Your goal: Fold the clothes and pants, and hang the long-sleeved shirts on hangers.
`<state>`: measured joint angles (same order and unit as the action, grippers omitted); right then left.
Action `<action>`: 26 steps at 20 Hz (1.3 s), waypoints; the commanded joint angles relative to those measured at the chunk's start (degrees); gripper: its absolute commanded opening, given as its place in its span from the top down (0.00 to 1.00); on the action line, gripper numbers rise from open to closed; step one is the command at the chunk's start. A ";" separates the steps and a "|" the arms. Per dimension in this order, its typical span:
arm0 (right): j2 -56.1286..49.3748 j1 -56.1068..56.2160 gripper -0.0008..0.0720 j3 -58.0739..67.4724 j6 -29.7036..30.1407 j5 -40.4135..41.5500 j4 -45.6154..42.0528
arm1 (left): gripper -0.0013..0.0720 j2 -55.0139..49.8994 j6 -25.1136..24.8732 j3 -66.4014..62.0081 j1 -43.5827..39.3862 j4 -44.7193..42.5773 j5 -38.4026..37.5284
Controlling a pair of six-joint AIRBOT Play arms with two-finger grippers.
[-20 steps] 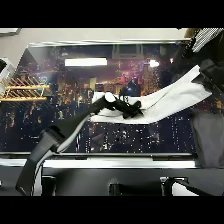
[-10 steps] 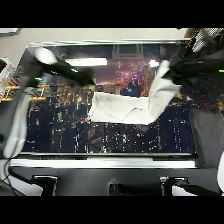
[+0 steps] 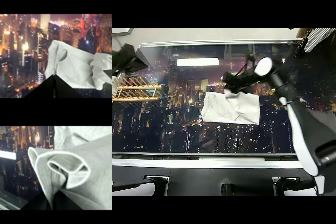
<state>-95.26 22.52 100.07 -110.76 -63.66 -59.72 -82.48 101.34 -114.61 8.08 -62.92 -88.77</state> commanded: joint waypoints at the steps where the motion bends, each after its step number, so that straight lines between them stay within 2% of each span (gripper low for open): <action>1: -5.11 4.15 0.94 0.02 -2.47 6.67 0.11 | 0.96 1.46 -2.01 0.26 4.00 -0.44 -1.86; 5: -8.74 6.10 0.94 0.02 -3.98 11.23 1.01 | 0.96 1.38 -3.39 1.75 4.59 -0.59 -1.86; 9: -10.91 7.50 0.91 0.02 -3.91 12.39 0.81 | 0.96 1.33 -3.41 2.34 4.59 -0.59 -1.79; 11: -11.21 8.09 0.69 0.02 -3.91 13.55 2.14 | 0.96 1.33 -3.39 2.34 4.57 -0.57 -1.84; 13: -10.88 8.46 0.55 0.09 -2.23 13.14 8.09 | 0.96 1.33 -3.39 2.34 4.57 -0.59 -1.84; 15: -9.64 8.48 0.52 0.09 4.68 9.77 16.02 | 0.96 1.33 -3.37 2.34 4.57 -0.59 -1.84; 16: -8.39 8.48 0.43 0.09 5.16 7.54 16.68 | 0.96 1.33 -3.34 2.34 4.57 -0.59 -1.84; 17: -6.95 8.15 0.38 0.09 5.33 5.38 15.98 | 0.96 1.33 -3.32 2.34 4.57 -0.59 -1.84; 18: -5.07 7.17 0.36 0.09 5.77 3.15 14.62 | 0.96 1.33 -3.17 2.34 4.59 -0.57 -1.84; 23: 4.22 -6.95 0.36 0.09 7.78 -7.13 6.49 | 0.96 1.36 -3.19 2.34 4.57 -0.57 -1.88; 26: 5.18 -18.29 0.33 -0.33 13.64 -15.47 1.51 | 0.96 1.38 -3.21 2.34 4.57 -0.57 -1.88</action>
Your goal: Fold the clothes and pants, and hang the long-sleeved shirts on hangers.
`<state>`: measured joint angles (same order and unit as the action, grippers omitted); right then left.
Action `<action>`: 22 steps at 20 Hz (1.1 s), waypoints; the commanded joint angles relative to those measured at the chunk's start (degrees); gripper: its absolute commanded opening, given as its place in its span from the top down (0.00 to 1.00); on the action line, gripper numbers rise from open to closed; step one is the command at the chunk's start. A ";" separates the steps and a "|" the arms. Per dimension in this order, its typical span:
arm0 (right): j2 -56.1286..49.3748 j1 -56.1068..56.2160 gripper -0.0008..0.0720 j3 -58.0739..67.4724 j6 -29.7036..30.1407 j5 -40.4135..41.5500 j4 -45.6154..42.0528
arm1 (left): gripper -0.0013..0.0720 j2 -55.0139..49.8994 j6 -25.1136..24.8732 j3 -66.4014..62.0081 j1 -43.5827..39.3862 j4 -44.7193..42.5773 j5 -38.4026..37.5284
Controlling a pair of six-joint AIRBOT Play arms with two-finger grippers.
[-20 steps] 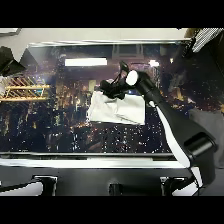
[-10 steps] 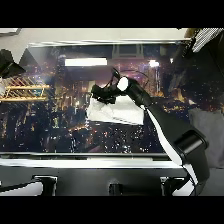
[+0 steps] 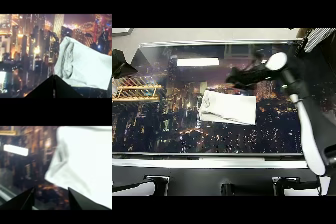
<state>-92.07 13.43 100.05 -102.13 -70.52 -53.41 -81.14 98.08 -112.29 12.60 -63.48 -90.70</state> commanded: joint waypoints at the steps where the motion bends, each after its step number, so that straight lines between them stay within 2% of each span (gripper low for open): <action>1: 1.73 -12.35 0.32 -1.49 7.30 -9.62 -4.76 | 0.96 0.04 0.04 0.02 0.04 0.00 0.04; 6: 1.29 -21.86 0.32 -18.38 17.22 -4.50 1.60 | 0.96 0.04 -0.61 0.02 0.07 -0.02 0.04; 11: 1.22 -22.16 0.32 -32.65 25.03 8.00 6.95 | 0.96 0.00 -2.86 0.02 0.07 -0.02 0.07; 13: 0.02 -22.16 0.32 -34.01 27.08 10.93 9.84 | 0.96 0.00 -3.17 0.02 0.04 -0.02 0.07; 19: -7.48 -22.03 0.33 -34.01 34.18 11.08 22.80 | 0.96 0.00 -3.15 0.02 -0.07 -0.02 0.09; 22: -8.92 -19.67 0.34 -34.01 34.88 11.30 23.41 | 0.96 -0.13 -3.15 0.04 -0.07 -0.02 0.11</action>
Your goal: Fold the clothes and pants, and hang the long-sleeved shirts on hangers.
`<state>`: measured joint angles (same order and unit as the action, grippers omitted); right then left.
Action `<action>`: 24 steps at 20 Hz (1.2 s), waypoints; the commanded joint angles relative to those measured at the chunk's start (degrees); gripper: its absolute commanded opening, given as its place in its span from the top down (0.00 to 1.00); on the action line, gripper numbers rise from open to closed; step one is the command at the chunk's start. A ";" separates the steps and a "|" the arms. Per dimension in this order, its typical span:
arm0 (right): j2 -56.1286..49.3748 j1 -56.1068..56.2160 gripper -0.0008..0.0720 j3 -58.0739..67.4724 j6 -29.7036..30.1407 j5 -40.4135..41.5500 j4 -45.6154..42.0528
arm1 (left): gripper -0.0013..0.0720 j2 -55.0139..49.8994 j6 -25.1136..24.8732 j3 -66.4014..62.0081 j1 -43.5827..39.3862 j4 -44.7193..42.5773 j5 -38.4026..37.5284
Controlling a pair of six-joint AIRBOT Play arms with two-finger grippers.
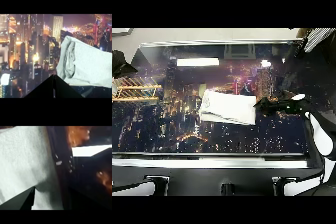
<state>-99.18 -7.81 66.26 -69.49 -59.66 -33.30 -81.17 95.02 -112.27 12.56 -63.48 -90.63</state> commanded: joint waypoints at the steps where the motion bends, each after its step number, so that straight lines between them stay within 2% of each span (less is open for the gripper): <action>1: -2.05 2.73 0.35 -0.22 2.23 0.46 3.04 | 0.96 -0.17 -0.09 0.02 -0.02 -0.02 0.04; 3: -2.05 4.94 0.59 -0.20 2.23 1.03 2.69 | 0.96 -0.44 0.07 0.02 -0.02 0.00 0.04; 5: -1.60 5.27 0.92 -0.13 2.23 1.27 3.39 | 0.96 -0.63 0.11 0.02 -0.02 0.00 0.04; 8: -0.02 4.28 0.94 2.03 -0.70 0.68 4.13 | 0.96 -0.74 0.09 0.02 -0.02 0.00 0.04; 16: 0.31 -3.72 0.94 20.72 -18.78 0.24 -4.00 | 0.96 -0.81 0.09 0.02 -0.02 0.00 0.04; 24: 0.31 -18.43 0.94 31.04 -27.98 3.39 -4.00 | 0.96 -0.81 0.09 0.02 -0.02 -0.02 0.02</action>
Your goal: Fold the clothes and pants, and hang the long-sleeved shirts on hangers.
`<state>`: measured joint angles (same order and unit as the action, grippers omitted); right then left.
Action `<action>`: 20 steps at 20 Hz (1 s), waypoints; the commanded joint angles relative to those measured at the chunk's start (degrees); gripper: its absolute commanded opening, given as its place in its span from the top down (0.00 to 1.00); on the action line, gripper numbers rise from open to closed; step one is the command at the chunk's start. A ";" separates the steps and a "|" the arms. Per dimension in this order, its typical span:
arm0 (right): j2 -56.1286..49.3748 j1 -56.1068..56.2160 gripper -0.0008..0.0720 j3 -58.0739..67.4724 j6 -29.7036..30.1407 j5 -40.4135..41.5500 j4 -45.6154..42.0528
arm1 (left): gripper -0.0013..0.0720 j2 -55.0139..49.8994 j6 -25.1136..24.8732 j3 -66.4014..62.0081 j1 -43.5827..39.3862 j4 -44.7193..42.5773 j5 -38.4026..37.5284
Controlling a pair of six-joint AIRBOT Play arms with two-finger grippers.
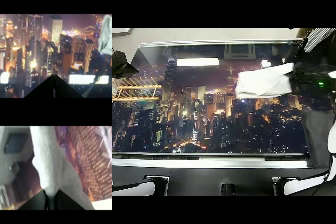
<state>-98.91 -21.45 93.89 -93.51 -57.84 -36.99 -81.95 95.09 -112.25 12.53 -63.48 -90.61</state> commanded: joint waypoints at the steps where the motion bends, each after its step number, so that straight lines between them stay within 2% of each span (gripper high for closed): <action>1: 0.11 -6.34 0.94 4.24 -5.22 1.92 -0.35 | 0.96 -0.02 0.00 0.00 0.00 -0.02 0.00; 5: 1.97 -12.20 0.94 5.33 -11.37 3.87 -3.26 | 0.96 -0.02 0.02 0.00 0.00 -0.02 0.00; 11: 8.39 -17.00 0.94 5.33 -27.52 3.04 -20.57 | 0.96 -0.02 0.02 0.00 0.00 -0.02 0.00; 16: 12.90 -16.98 0.94 5.40 -40.11 -2.91 -32.94 | 0.96 0.00 0.02 0.00 0.00 0.00 0.00; 20: 16.04 -16.96 0.94 5.38 -44.00 -10.47 -41.99 | 0.96 -0.02 0.00 0.00 0.00 0.00 0.00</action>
<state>-85.10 -38.33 99.22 -132.51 -62.59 -70.67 -81.95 95.11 -112.27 12.53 -63.48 -90.63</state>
